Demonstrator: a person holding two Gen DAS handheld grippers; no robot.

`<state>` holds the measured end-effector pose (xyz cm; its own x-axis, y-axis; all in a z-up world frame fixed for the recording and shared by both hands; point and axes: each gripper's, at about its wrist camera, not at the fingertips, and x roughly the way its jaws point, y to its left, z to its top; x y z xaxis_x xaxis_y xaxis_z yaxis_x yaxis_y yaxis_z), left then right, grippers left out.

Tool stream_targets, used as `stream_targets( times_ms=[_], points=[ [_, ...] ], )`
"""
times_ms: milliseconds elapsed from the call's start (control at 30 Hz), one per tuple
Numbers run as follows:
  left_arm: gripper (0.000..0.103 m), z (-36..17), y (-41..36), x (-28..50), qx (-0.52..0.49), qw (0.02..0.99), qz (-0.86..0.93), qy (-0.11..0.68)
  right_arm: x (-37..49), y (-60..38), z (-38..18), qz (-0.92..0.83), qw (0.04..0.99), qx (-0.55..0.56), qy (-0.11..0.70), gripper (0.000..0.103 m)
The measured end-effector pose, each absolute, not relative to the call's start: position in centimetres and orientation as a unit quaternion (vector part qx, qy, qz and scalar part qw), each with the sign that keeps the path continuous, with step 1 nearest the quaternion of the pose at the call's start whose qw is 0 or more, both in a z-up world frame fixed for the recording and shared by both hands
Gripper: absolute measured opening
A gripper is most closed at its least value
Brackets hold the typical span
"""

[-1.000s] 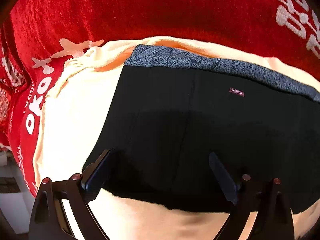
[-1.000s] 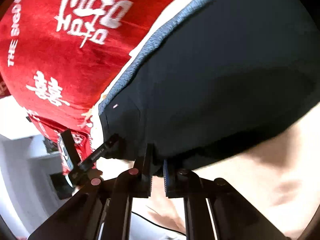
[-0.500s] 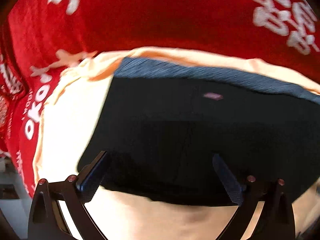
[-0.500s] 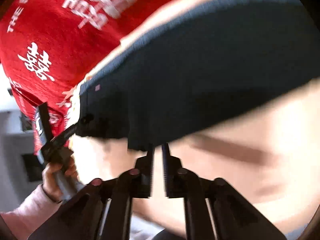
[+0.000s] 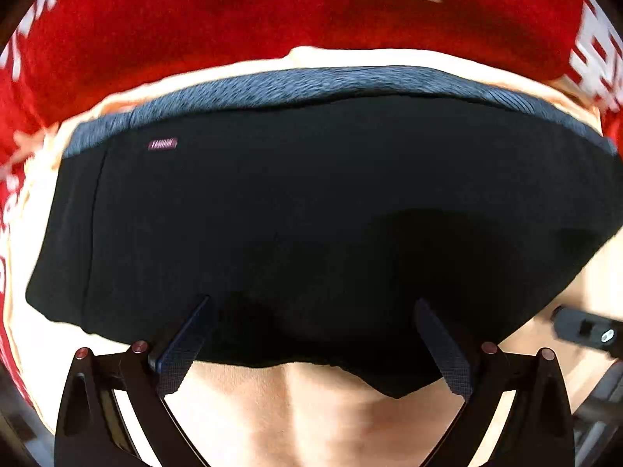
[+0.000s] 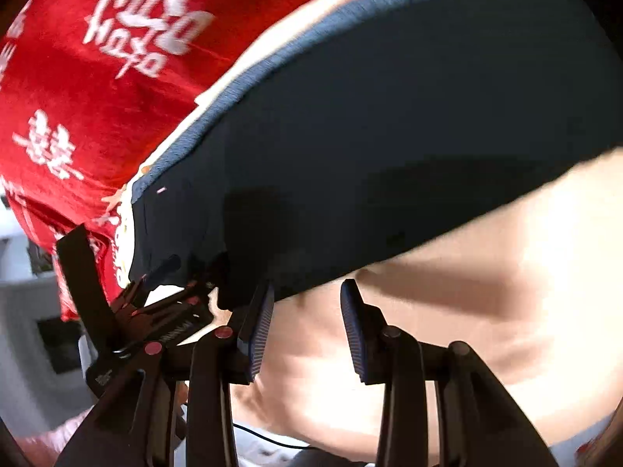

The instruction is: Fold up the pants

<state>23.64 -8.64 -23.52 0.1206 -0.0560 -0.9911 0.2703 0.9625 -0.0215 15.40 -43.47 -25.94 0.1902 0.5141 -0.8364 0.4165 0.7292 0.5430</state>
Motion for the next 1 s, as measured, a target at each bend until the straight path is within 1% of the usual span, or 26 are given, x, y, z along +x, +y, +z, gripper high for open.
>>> stream_targets(
  times_ms=[67,167,200,233,267,367,433,500,567,633,700,733,767,833,900,933,967,1000],
  points=[
    [0.102,-23.3,-7.8,24.2,0.067,0.744,-0.097,0.658,15.5,-43.8,-26.3,0.039,0.678,0.401,0.614,0.039],
    [0.102,-23.2,-7.6,24.9,0.070,0.747,-0.095,0.655,15.9,-44.3,-27.3,0.030,0.671,0.437,0.598,0.039],
    [0.102,-23.3,-8.0,25.1,0.075,0.745,-0.098,0.655,16.0,-44.5,-27.8,0.023,0.663,0.452,0.596,0.036],
    [0.102,-23.4,-8.4,25.1,0.079,0.744,-0.100,0.656,16.0,-44.8,-28.2,0.013,0.655,0.465,0.595,0.018],
    [0.102,-23.5,-8.9,25.1,0.084,0.743,-0.102,0.656,16.1,-45.1,-28.2,0.003,0.652,0.470,0.595,0.009],
    [0.103,-23.8,-9.8,24.0,0.102,0.741,-0.114,0.654,15.5,-45.3,-26.4,0.009,0.675,0.450,0.585,0.008],
    [0.103,-24.3,-10.3,22.6,0.117,0.741,-0.113,0.652,14.7,-44.7,-26.7,-0.003,0.677,0.421,0.603,0.006],
    [0.103,-24.3,-10.1,22.2,0.113,0.748,-0.112,0.644,13.4,-45.1,-28.2,-0.017,0.655,0.444,0.612,0.006],
    [0.103,-24.2,-9.9,22.6,0.112,0.743,-0.112,0.650,13.1,-45.3,-28.2,-0.011,0.652,0.450,0.611,0.007],
    [0.102,-23.8,-9.7,23.5,0.110,0.736,-0.116,0.657,13.3,-45.0,-27.0,0.001,0.660,0.416,0.626,0.008],
    [0.102,-22.9,-7.4,26.6,0.094,0.750,-0.111,0.645,13.7,-45.1,-25.3,0.006,0.675,0.375,0.635,0.010],
    [0.102,-22.2,-6.8,27.2,0.085,0.759,-0.106,0.636,14.2,-45.2,-24.2,0.009,0.692,0.350,0.631,0.017],
    [0.102,-21.6,-6.3,28.5,0.077,0.767,-0.100,0.629,14.9,-45.3,-23.2,0.009,0.710,0.324,0.625,0.030],
    [0.102,-21.2,-5.2,31.4,0.071,0.779,-0.077,0.618,17.4,-45.7,-21.8,0.006,0.739,0.275,0.615,0.045],
    [0.102,-21.3,-4.2,34.3,0.067,0.790,-0.049,0.607,20.6,-46.1,-21.8,0.009,0.755,0.250,0.606,0.045],
    [0.102,-21.6,-3.5,35.9,0.066,0.794,-0.036,0.603,22.2,-46.2,-22.1,0.015,0.756,0.244,0.607,0.043],
    [0.102,-22.0,-3.2,37.0,0.070,0.796,-0.025,0.600,23.4,-46.3,-22.5,0.017,0.758,0.236,0.608,0.036],
    [0.102,-22.7,-2.6,38.1,0.078,0.797,-0.009,0.599,25.1,-46.1,-23.2,0.013,0.760,0.227,0.609,0.033]
  ],
)
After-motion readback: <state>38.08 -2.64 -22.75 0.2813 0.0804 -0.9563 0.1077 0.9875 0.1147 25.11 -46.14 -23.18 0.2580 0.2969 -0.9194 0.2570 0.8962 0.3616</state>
